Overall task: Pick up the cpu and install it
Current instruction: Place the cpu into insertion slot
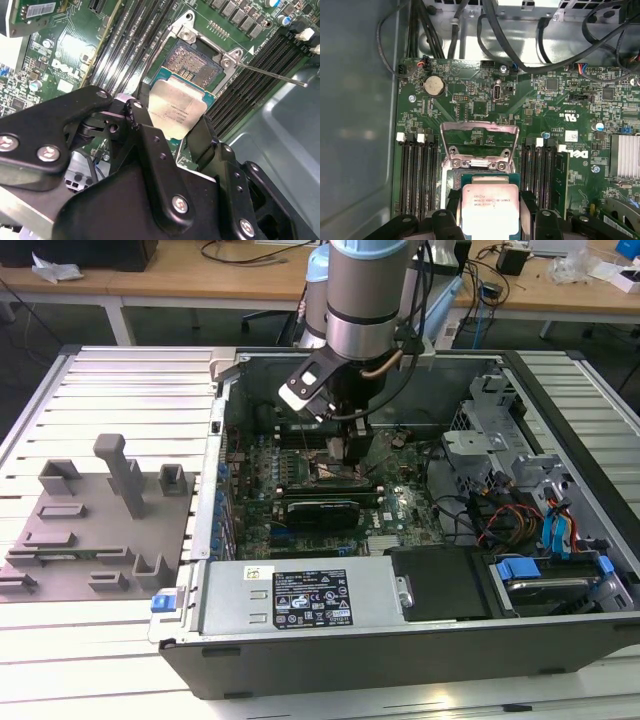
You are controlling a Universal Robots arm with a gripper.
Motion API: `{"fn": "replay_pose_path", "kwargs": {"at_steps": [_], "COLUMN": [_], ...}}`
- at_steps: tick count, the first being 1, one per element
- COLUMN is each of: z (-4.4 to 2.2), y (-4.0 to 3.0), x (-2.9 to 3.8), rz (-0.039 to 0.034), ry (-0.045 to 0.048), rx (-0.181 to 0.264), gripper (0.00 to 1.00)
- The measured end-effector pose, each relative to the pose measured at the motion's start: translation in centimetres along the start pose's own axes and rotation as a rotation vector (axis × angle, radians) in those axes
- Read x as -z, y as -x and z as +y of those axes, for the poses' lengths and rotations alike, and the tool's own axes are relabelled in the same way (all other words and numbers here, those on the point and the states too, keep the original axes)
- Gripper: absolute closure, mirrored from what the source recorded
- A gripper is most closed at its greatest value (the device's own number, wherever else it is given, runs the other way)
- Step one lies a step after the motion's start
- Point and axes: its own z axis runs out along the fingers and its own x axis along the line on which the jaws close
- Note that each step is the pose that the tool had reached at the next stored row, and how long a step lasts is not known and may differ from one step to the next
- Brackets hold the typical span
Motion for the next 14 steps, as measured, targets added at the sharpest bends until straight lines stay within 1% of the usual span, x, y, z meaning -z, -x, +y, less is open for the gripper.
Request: {"fn": "replay_pose_path", "kwargs": {"at_steps": [6, 11, 14], "z": [-0.18, -0.39, -0.4], "y": [-0.08, -0.29, -0.37], "x": [-0.6, -1.31, -1.49], "rz": [0.0005, 0.0007, 0.0005], "ry": [-0.0005, -0.0006, -0.0006], "rx": [0.014, 0.018, 0.018], "gripper": [0.45, 0.45, 0.45]}}
